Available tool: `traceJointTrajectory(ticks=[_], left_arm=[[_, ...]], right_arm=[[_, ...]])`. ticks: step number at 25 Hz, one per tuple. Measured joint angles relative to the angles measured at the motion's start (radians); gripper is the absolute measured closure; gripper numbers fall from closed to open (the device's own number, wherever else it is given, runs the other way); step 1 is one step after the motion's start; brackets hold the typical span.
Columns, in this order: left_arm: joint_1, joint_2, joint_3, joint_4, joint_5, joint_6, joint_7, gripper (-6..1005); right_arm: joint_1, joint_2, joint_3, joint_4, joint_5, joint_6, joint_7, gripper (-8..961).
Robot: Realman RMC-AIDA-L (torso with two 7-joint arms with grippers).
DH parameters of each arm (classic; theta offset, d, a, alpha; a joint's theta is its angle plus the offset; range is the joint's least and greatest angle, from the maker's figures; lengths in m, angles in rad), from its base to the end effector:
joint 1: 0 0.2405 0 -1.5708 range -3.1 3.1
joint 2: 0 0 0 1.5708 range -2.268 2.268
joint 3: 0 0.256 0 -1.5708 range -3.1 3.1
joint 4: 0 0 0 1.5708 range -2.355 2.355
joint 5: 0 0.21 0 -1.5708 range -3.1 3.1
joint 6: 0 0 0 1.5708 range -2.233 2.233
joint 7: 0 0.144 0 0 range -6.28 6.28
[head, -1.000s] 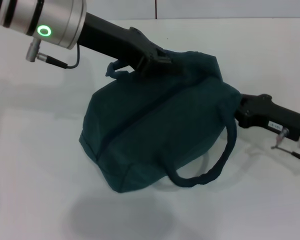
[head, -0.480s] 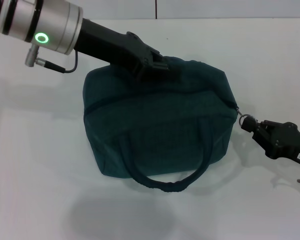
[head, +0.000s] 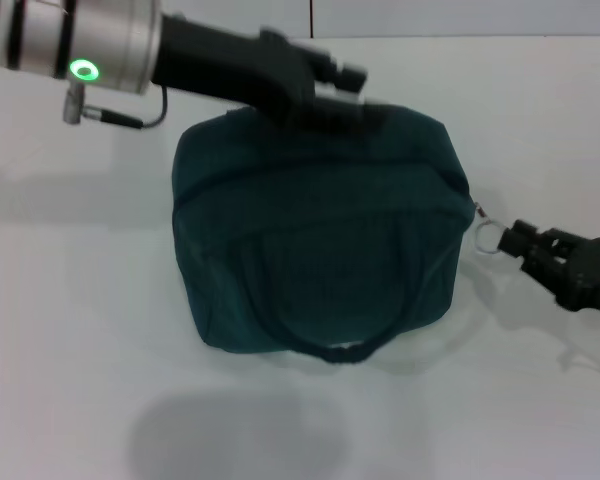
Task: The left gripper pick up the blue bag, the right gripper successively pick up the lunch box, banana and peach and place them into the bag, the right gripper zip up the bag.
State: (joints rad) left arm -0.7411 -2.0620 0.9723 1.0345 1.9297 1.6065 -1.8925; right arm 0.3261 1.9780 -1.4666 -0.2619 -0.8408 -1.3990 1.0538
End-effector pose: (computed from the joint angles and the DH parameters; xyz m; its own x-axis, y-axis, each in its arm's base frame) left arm -0.1185 0.3797 0.0264 0.8807 0.2668 0.3913 0.3024 -0.9527 -0.0312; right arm 0.3130 0.2772 -0.0230 0.5126 -0.3516 -0.7833 -0.7033 -0.6953 -0.1481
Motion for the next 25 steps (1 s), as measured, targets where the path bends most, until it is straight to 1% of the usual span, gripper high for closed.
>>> traceJointTrajectory(ticks=[3, 4, 7, 8, 10, 13, 16, 17, 18, 19, 21, 23, 25], left_arm=[[0.031, -0.001, -0.071, 0.004, -0.065, -0.005, 0.062, 534], [0.038, -0.001, -0.092, 0.003, -0.081, -0.005, 0.074, 516], [0.055, 0.003, -0.129, -0.006, -0.118, -0.004, 0.099, 461], [0.062, 0.005, -0.134, -0.006, -0.131, -0.003, 0.108, 460], [0.083, 0.006, -0.142, -0.006, -0.165, 0.001, 0.13, 457], [0.123, 0.01, -0.144, -0.002, -0.215, 0.012, 0.157, 454], [0.165, 0.016, -0.145, -0.004, -0.243, 0.028, 0.17, 453], [0.179, 0.017, -0.145, -0.005, -0.247, 0.033, 0.174, 453], [0.198, 0.017, -0.145, -0.006, -0.25, 0.038, 0.183, 453], [0.211, 0.016, -0.146, -0.007, -0.256, 0.04, 0.195, 448], [0.253, 0.009, -0.146, -0.012, -0.274, 0.044, 0.238, 439], [0.291, 0.002, -0.147, -0.025, -0.295, 0.052, 0.289, 429], [0.32, -0.004, -0.148, -0.051, -0.319, 0.075, 0.339, 378]], right_arm=[[-0.017, -0.007, 0.03, 0.0, -0.002, -0.033, -0.004, 834], [-0.022, -0.013, 0.04, 0.0, -0.001, -0.047, -0.005, 818], [-0.036, -0.023, 0.075, 0.003, 0.001, -0.066, -0.005, 768], [-0.039, -0.026, 0.087, 0.003, 0.0, -0.071, -0.006, 751], [-0.046, -0.031, 0.11, 0.001, -0.001, -0.092, -0.008, 574], [-0.05, -0.04, 0.154, -0.006, -0.002, -0.156, -0.01, 503], [-0.04, -0.06, 0.227, -0.009, -0.003, -0.291, -0.006, 432], [-0.032, -0.066, 0.248, -0.011, -0.002, -0.335, -0.004, 392], [-0.02, -0.077, 0.274, -0.024, -0.002, -0.408, 0.0, 352], [-0.02, -0.077, 0.274, -0.024, -0.002, -0.408, 0.0, 313], [-0.007, -0.088, 0.283, -0.06, -0.006, -0.454, 0.015, 233], [0.008, -0.099, 0.279, -0.111, -0.03, -0.466, 0.05, 188], [0.033, -0.109, 0.279, -0.152, -0.081, -0.459, 0.098, 143]])
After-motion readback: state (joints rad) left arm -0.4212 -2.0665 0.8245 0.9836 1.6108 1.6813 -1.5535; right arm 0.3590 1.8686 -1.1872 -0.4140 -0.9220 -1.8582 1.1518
